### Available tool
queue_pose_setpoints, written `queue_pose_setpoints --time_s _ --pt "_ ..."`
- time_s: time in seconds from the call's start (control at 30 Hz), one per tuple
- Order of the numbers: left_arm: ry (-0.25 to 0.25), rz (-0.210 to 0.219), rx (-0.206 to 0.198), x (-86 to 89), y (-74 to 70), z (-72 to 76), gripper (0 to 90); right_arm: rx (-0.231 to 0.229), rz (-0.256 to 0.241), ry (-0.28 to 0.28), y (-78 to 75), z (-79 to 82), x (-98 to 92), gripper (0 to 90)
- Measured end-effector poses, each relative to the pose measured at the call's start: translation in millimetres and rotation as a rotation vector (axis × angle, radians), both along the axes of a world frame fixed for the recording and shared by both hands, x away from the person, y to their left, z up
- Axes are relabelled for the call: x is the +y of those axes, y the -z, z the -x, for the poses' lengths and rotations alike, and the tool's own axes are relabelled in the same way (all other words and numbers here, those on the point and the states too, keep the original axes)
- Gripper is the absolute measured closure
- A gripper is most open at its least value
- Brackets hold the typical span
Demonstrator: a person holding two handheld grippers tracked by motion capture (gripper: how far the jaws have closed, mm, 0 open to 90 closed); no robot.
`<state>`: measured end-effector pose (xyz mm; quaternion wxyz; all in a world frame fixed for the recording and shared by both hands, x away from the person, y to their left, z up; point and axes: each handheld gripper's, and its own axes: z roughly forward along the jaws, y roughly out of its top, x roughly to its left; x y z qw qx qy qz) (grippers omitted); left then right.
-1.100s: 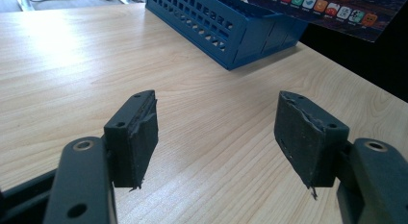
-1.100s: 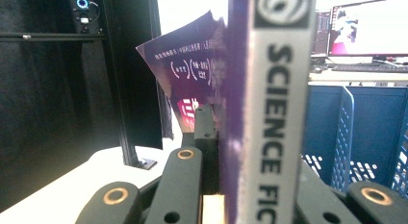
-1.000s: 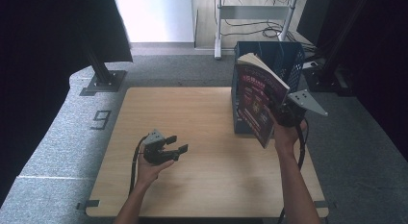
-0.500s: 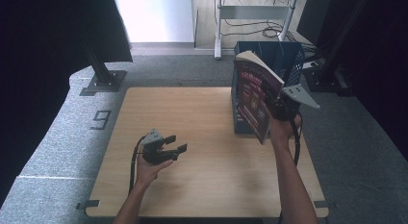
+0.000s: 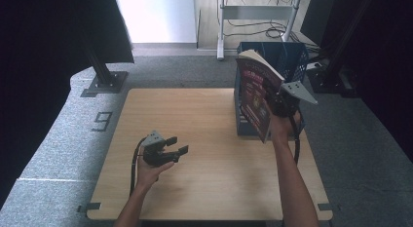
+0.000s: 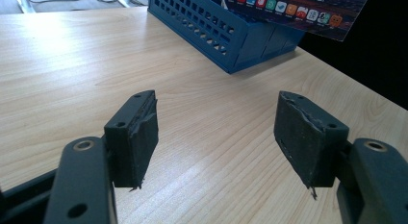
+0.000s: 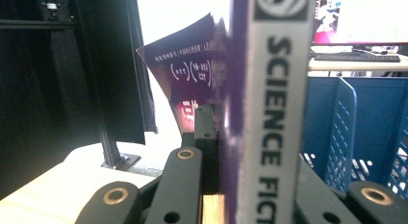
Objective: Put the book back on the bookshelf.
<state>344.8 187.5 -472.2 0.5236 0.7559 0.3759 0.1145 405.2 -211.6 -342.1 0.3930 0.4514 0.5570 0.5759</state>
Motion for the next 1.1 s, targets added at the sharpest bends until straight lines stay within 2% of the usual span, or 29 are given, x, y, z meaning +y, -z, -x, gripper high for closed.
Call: queue_pose_setpoints --time_s 0.4,1.1 --pt "-0.006 0.0 0.002 1.4 0.5 -0.7 32.2 0.004 -0.016 0.041 0.9 -11.3 -9.3 81.8" --pt "-0.013 0.01 0.002 5.9 -1.5 -0.2 32.2 -0.014 -0.008 0.069 1.1 -33.7 -1.9 81.7"
